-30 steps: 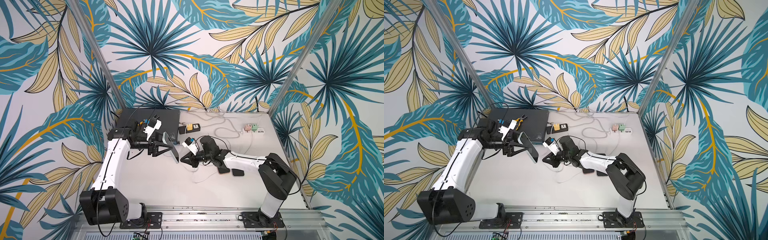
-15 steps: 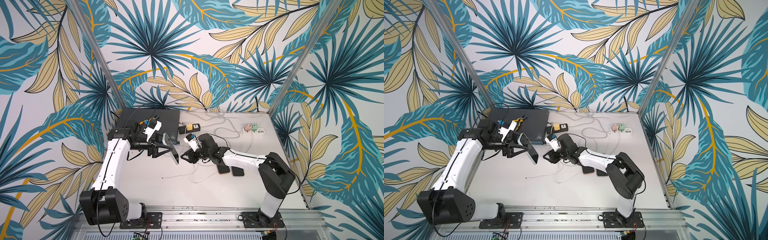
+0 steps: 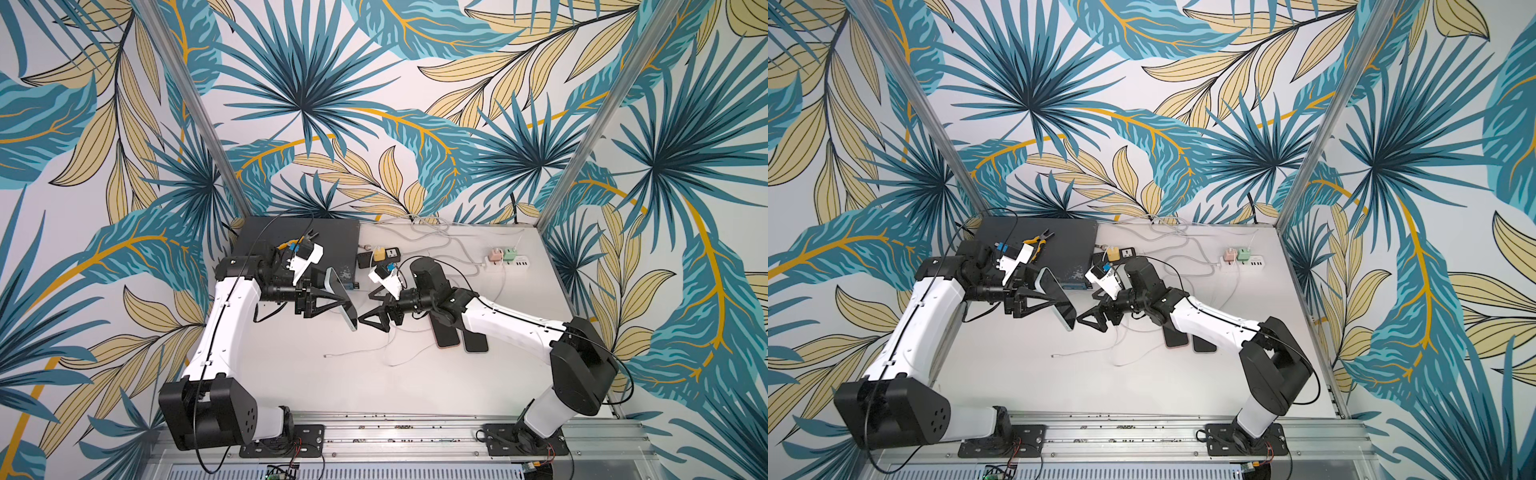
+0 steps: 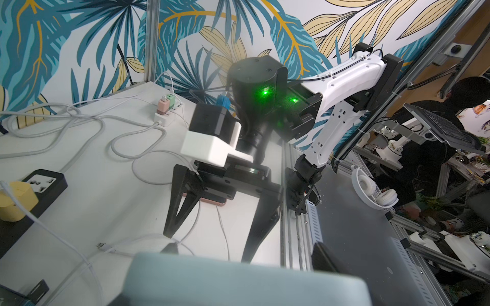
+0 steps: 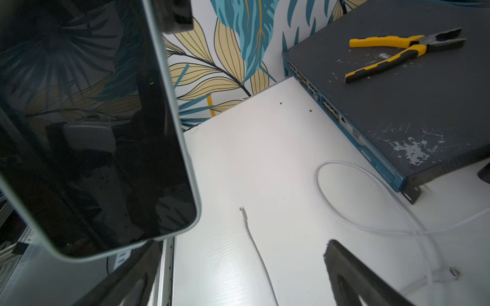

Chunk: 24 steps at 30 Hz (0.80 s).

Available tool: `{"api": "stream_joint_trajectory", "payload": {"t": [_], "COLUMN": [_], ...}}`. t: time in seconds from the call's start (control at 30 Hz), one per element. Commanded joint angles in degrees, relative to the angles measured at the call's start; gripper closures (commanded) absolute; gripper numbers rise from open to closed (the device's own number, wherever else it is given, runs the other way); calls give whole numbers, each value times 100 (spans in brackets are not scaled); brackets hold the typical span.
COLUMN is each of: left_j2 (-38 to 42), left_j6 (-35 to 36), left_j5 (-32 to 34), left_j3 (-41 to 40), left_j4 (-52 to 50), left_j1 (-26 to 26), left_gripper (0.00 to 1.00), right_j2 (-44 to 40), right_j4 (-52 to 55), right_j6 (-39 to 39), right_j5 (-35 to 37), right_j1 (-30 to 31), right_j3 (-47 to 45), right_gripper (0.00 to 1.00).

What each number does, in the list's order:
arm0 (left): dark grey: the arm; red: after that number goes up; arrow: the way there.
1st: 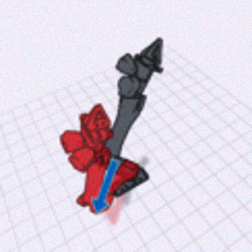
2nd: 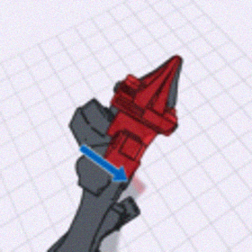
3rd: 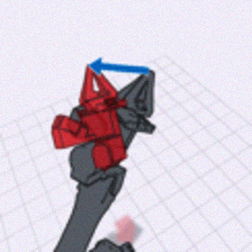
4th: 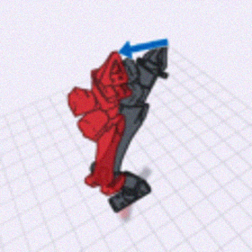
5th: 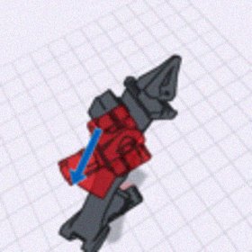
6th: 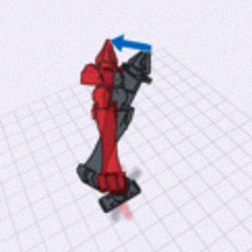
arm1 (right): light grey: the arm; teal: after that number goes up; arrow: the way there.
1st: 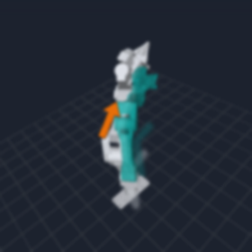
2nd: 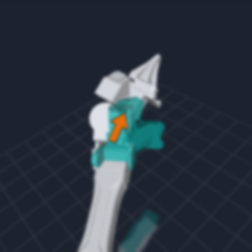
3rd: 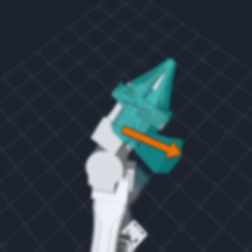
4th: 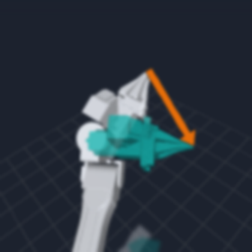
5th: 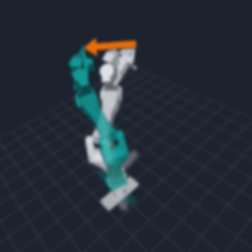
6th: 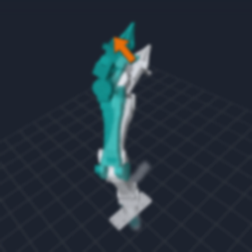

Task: Unplug the charging cable from the phone
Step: Place the phone at the center of the board.

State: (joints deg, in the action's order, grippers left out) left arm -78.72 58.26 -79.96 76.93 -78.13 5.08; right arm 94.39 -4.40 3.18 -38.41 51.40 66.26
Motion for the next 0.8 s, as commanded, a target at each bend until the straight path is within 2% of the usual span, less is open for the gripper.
{"api": "stream_joint_trajectory", "payload": {"t": [0.0, 0.23, 0.77], "left_j2": [47, 39, 32], "left_j6": [118, 124, 177], "left_j5": [-361, -377, -363], "left_j3": [226, 221, 210], "left_j4": [-149, -165, -189], "left_j1": [20, 19, 20], "left_gripper": [54, 53, 52], "right_j2": [-141, 24, 620], "right_j4": [391, 598, 775], "right_j6": [-502, -582, -423], "right_j5": [-749, -1351, -1009], "right_j1": [-8, 16, 379], "right_j3": [233, 626, 1413], "right_gripper": [0, 0, 0]}}
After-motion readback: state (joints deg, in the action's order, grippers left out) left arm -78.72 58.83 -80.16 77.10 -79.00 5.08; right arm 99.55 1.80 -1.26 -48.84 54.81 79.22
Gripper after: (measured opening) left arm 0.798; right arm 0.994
